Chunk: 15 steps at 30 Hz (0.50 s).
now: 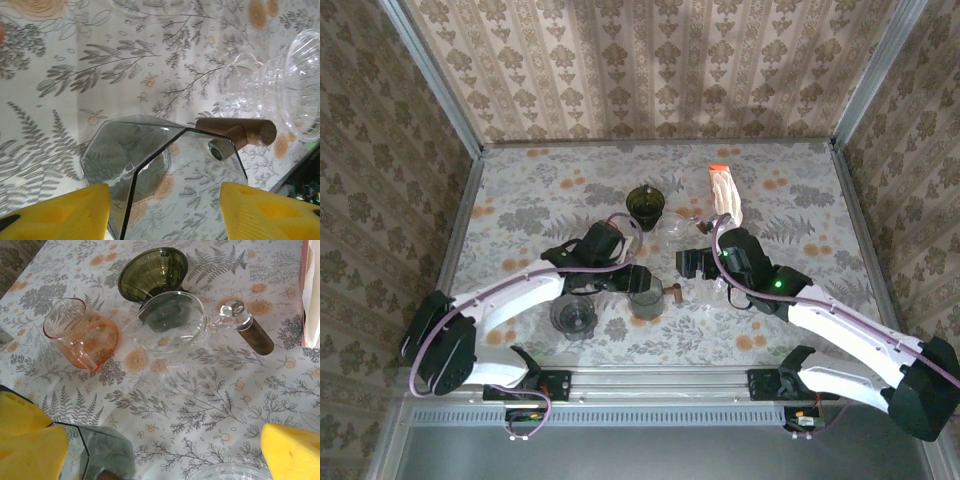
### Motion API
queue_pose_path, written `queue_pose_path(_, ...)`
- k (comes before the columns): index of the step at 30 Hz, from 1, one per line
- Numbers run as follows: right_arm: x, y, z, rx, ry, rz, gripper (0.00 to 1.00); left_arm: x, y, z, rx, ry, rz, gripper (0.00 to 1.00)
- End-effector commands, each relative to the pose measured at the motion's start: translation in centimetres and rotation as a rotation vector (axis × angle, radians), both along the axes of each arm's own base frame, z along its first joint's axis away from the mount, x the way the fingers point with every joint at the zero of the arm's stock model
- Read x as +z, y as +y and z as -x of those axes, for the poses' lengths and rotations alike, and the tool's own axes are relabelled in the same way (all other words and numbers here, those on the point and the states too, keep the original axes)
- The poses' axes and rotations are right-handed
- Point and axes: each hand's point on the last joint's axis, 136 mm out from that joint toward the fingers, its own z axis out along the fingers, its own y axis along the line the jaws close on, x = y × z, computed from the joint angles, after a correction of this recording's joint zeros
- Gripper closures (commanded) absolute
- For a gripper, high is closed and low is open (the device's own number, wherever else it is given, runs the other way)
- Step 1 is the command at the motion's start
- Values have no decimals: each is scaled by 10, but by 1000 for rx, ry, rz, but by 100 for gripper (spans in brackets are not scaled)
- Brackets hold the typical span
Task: Place the coffee filter in the dripper
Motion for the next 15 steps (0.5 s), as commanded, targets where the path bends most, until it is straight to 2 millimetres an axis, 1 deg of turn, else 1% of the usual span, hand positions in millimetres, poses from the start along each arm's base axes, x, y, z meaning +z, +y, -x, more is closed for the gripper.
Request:
queue_pose_path(1, -5, -8, 4, -30, 13, 9, 0, 24, -19, -8, -2, -19, 84, 39)
queue_pose_path(3, -4, -6, 5, -18, 17, 4, 0, 33, -13, -13, 24, -48, 83, 39)
queue_pose_path(5, -2, 3, 10, 43, 14, -14, 0, 47, 1, -22, 71, -89, 95, 36)
queue_pose_path(7, 4, 23, 20, 162, 16, -53, 4, 67, 18, -30, 128, -141, 111, 32)
queue_pose_path(10, 11, 54, 38, 282, 1, -17, 6, 98, 47, -38, 209, -226, 126, 24)
queue_pose_path(11, 13, 67, 45, 322, -7, 4, 6, 110, 58, -39, 235, -262, 127, 15)
queue_pose_path(12, 14, 81, 54, 364, -12, 20, 6, 118, 69, -39, 262, -289, 121, 4)
queue_pose_path(13, 12, 93, 61, 397, -9, 32, 6, 126, 77, -40, 283, -316, 122, 0)
queue_pose_path(15, 8, 122, 78, 476, 2, 58, 5, 140, 96, -40, 329, -362, 119, 0)
